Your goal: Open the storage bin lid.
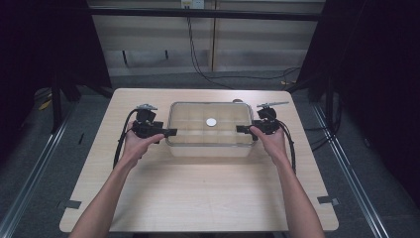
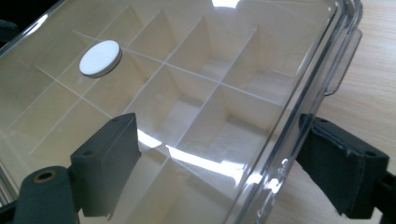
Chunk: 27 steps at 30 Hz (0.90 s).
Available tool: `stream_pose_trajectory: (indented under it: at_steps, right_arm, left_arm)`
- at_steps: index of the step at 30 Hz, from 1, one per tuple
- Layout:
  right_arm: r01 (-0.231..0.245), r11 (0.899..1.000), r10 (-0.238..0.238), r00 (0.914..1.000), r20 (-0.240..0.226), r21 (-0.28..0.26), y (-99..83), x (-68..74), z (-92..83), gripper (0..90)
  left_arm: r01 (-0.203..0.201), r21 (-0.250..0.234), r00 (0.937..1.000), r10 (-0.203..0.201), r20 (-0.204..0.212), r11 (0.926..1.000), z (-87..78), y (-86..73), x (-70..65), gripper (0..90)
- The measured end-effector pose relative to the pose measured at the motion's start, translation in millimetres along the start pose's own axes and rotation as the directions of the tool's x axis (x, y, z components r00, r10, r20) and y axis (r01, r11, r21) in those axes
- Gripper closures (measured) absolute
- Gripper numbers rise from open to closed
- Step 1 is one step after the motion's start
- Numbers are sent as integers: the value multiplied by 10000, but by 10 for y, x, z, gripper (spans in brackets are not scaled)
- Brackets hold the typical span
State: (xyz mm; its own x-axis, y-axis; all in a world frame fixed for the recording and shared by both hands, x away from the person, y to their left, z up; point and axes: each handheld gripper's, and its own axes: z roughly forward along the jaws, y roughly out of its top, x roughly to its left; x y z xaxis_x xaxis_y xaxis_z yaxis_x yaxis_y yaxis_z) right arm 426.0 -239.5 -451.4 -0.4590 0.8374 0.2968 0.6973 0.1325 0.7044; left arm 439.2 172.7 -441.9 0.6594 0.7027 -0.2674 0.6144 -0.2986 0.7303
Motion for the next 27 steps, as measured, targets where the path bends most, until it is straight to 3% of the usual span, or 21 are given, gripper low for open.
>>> stream_pose_trajectory:
  at_steps: [19,22,27]
  right_arm:
    - [-197,9998,197,9997,110,-32,29,3,81,106]
    - [-91,9999,93,9996,254,-64,34,19,83,106]
    - [-23,9992,41,9990,442,-410,3,39,77,111]
  left_arm:
    - [-56,497,9998,46,204,9987,209,79,-61,151]
    - [70,516,9986,-96,514,9986,213,71,-24,165]
    - [70,463,9994,-85,334,9989,204,74,-53,174]
